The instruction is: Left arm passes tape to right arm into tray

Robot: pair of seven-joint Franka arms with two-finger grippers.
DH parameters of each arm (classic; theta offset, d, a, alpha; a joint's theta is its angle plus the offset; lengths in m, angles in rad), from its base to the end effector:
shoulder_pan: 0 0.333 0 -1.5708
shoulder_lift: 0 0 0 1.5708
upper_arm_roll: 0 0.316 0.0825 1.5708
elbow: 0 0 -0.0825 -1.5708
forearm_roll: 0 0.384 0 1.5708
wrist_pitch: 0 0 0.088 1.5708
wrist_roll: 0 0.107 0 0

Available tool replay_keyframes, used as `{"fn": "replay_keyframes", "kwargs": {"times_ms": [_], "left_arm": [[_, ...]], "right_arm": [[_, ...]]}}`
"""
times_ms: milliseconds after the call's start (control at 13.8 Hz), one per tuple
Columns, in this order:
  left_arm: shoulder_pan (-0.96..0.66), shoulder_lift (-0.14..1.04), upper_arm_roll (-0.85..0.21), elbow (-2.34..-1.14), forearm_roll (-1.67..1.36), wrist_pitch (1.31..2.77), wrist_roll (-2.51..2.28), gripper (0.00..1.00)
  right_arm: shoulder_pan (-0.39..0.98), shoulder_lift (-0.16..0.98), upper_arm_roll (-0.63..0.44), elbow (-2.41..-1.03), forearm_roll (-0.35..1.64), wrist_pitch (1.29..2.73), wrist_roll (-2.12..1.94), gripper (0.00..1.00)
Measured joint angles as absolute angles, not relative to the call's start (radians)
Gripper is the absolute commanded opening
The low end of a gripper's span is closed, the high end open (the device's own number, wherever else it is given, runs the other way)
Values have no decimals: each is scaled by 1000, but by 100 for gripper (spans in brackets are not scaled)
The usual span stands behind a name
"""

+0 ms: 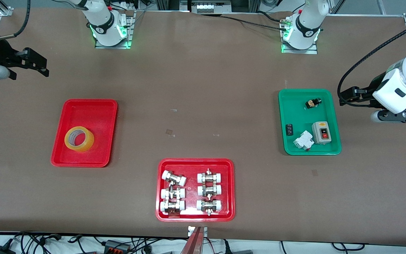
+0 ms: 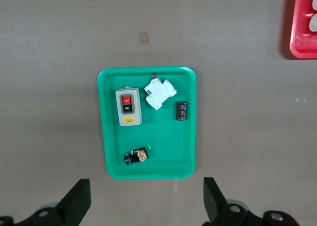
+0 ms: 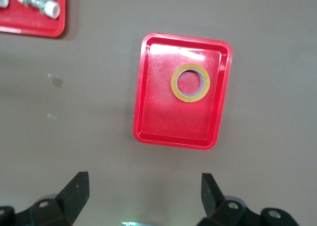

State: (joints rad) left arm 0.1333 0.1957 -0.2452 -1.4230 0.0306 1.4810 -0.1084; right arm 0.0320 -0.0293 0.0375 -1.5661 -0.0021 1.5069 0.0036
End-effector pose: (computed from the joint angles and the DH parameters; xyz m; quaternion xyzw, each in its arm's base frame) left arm 0.5991 -0.0495 0.5759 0.9978 -0.0007 -0.0664 0.0011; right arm 0.5376 0.0375 0.6372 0.9993 0.0329 -0.0149 0.0021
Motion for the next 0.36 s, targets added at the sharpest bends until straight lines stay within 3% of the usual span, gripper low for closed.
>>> {"fn": "replay_keyframes", "kwargs": {"times_ms": [364], "left_arm": [[134, 196, -236, -1423, -14, 1481, -99, 100]], "right_arm": [[29, -32, 35, -1566, -2, 1517, 44, 100]]}}
